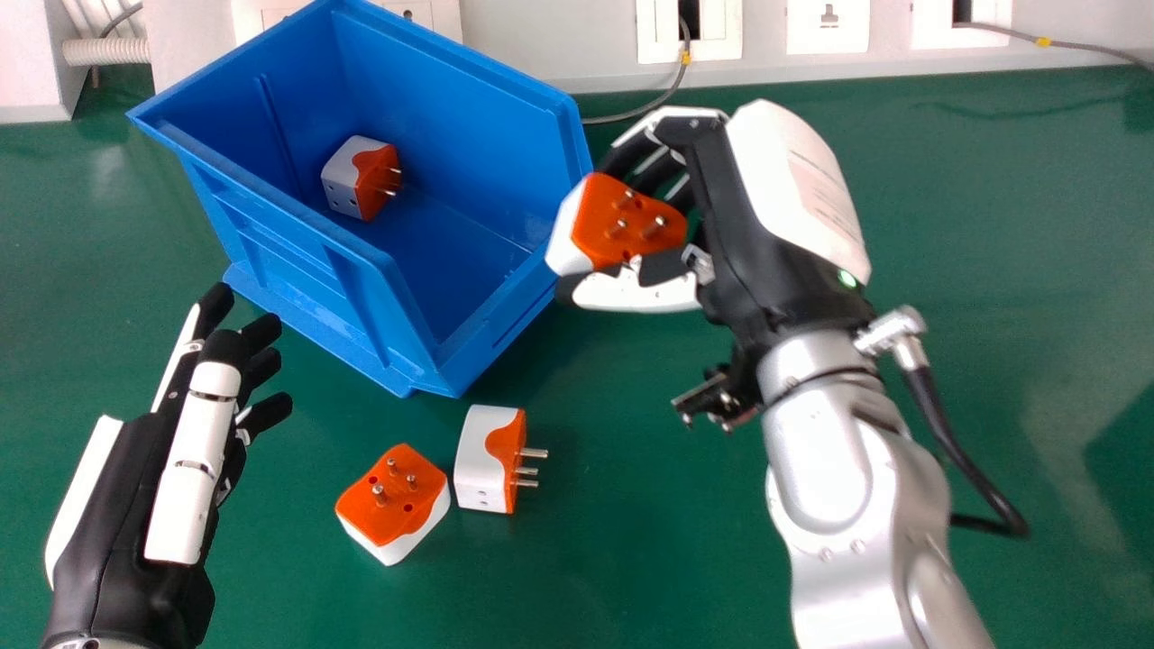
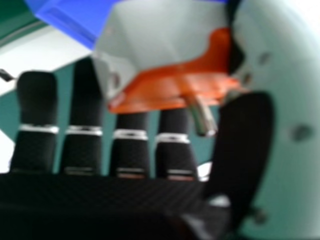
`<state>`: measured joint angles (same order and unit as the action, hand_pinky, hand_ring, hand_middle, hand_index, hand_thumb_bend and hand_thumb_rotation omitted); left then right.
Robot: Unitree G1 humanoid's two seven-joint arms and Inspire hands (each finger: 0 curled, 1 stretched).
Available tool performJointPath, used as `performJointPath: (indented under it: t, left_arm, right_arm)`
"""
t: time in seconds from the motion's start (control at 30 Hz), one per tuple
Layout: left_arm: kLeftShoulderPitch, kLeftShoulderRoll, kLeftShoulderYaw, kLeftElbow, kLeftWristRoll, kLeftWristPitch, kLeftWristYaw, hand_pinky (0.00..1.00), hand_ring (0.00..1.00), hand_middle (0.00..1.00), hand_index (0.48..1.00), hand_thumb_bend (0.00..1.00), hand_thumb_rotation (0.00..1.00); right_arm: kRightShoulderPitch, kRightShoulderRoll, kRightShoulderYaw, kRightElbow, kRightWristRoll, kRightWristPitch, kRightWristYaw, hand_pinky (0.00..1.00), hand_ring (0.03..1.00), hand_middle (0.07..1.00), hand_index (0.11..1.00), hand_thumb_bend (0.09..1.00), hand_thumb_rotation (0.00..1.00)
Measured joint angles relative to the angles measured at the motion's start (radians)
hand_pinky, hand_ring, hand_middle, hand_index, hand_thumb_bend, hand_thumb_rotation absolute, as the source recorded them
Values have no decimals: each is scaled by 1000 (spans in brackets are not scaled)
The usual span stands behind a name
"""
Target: Pick all objects and put in blue box
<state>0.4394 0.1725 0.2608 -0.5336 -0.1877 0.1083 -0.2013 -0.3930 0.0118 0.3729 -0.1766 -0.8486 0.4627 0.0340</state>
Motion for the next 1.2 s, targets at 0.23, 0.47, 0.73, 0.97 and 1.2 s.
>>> performJointPath:
  t: [0.23,0.47,0.73,0.97,1.2]
  left_arm:
    - [-2,-1,1,0,-7,-6,0,896,941,939,985,429,1000]
    - [6,-6,2,0,-8,-13,5,900,941,940,985,429,1000]
    - [13,-9,1,-1,-6,-17,15,895,940,938,985,429,1000]
    - [29,-10,1,-6,-6,-19,19,883,933,933,982,425,1000]
    - [48,-12,0,-7,-5,-33,25,874,928,930,978,413,1000]
  right_arm:
    - [-141,3,-6,159,51,-43,-37,278,409,531,545,483,0]
    - [-319,25,-4,370,90,-82,-69,280,410,529,546,483,0]
    - [-500,61,13,679,133,-157,-124,285,414,535,542,484,0]
    - [-660,96,33,964,171,-250,-150,285,422,540,550,484,0]
    - [-772,128,32,1154,217,-313,-156,301,420,534,555,485,0]
